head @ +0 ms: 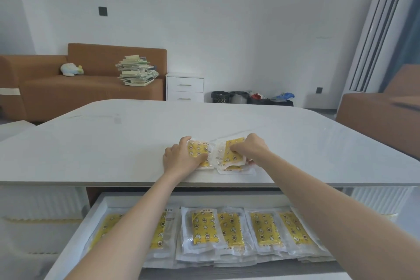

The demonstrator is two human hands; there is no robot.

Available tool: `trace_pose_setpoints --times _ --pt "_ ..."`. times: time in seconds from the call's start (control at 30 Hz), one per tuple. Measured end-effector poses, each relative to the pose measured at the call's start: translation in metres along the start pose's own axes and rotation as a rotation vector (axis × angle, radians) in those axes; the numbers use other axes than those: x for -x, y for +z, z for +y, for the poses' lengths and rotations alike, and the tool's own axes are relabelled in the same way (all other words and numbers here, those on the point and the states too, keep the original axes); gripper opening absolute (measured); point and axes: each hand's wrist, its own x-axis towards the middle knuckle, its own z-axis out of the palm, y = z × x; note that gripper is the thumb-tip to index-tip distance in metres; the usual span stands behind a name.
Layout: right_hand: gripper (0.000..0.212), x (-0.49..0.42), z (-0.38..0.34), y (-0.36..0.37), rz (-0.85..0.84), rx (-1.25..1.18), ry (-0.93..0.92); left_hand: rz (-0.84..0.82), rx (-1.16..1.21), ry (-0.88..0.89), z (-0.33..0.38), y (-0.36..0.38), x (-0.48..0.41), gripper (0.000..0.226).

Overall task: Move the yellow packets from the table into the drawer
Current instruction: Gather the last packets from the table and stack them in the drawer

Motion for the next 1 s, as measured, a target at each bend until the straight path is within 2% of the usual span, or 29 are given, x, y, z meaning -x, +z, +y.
trace_pose_setpoints --times 0.1,0.2,0.27,0.43,0.53,0.77,0.93,1.0 --pt "0.018 0.005 0.000 0.004 -0.013 0.155 0.007 0.024 0.033 0.017 -0.002 0.000 0.000 0.071" --pt "0.040 0.009 -0.005 0.007 -0.014 0.313 -0.016 0.033 0.048 0.025 -0.003 0.000 0.000 0.068" --pt "0.048 0.010 -0.009 0.008 -0.034 0.352 -0.039 0.034 0.045 0.033 -0.004 0.001 0.000 0.067" --pt "0.052 0.015 -0.017 -0.003 -0.132 0.280 0.016 0.046 0.067 0.043 -0.004 0.000 -0.001 0.066" --pt "0.060 0.016 -0.016 -0.003 -0.111 0.272 0.007 0.026 0.211 0.056 -0.003 -0.003 0.002 0.061" --pt "0.095 0.021 -0.011 -0.002 -0.078 0.141 0.093 0.021 0.432 0.098 -0.004 -0.013 0.013 0.054" --pt "0.087 0.038 -0.007 -0.006 -0.075 -0.038 0.084 0.069 0.572 0.094 -0.003 -0.020 0.031 0.058" --pt "0.091 0.044 -0.003 -0.007 -0.078 -0.104 0.105 0.082 0.639 0.091 -0.002 -0.023 0.038 0.064"
